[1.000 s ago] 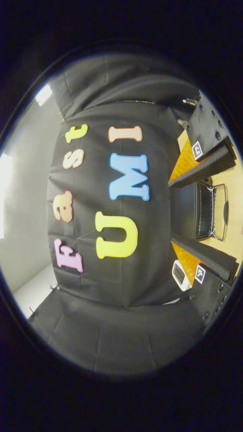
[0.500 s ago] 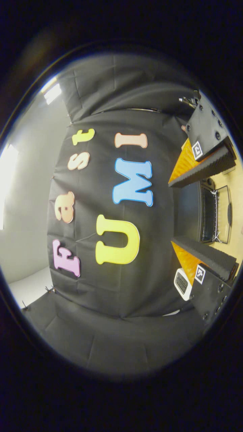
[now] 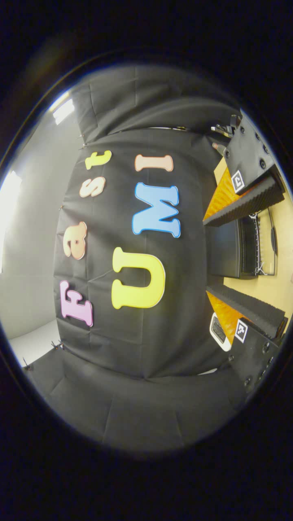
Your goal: Open the electric oven with the left hand, put the food in, and close the electric oven.
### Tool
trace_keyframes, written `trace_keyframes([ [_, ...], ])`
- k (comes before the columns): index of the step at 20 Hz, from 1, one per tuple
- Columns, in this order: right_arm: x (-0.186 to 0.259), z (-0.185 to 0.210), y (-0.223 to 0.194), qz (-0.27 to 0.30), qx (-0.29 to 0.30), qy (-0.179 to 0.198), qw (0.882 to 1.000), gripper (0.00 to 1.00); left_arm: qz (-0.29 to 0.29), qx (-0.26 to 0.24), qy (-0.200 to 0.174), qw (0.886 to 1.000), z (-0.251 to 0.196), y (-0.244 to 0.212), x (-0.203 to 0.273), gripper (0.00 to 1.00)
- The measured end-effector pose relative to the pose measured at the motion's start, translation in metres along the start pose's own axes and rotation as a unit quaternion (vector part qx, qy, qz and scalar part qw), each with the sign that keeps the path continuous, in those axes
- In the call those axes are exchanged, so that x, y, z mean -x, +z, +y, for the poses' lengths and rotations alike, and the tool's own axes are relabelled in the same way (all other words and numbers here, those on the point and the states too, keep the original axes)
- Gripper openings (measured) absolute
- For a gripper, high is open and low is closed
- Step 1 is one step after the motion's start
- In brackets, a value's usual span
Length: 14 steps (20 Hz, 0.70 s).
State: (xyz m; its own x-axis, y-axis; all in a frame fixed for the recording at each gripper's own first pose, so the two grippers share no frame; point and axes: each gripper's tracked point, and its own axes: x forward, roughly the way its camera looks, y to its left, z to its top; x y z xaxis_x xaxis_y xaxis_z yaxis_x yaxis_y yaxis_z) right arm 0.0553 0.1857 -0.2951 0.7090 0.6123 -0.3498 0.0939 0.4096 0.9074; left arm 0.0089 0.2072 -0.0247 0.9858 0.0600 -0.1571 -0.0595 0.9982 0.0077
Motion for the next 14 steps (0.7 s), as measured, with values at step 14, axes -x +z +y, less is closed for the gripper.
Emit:
trace_keyframes([
  [14,-0.128,-0.024,-0.015,-0.022,-0.035,-0.050,0.998,0.13,0.016,-0.011,0.030,0.999,0.075,-0.011,0.011,0.90],
])
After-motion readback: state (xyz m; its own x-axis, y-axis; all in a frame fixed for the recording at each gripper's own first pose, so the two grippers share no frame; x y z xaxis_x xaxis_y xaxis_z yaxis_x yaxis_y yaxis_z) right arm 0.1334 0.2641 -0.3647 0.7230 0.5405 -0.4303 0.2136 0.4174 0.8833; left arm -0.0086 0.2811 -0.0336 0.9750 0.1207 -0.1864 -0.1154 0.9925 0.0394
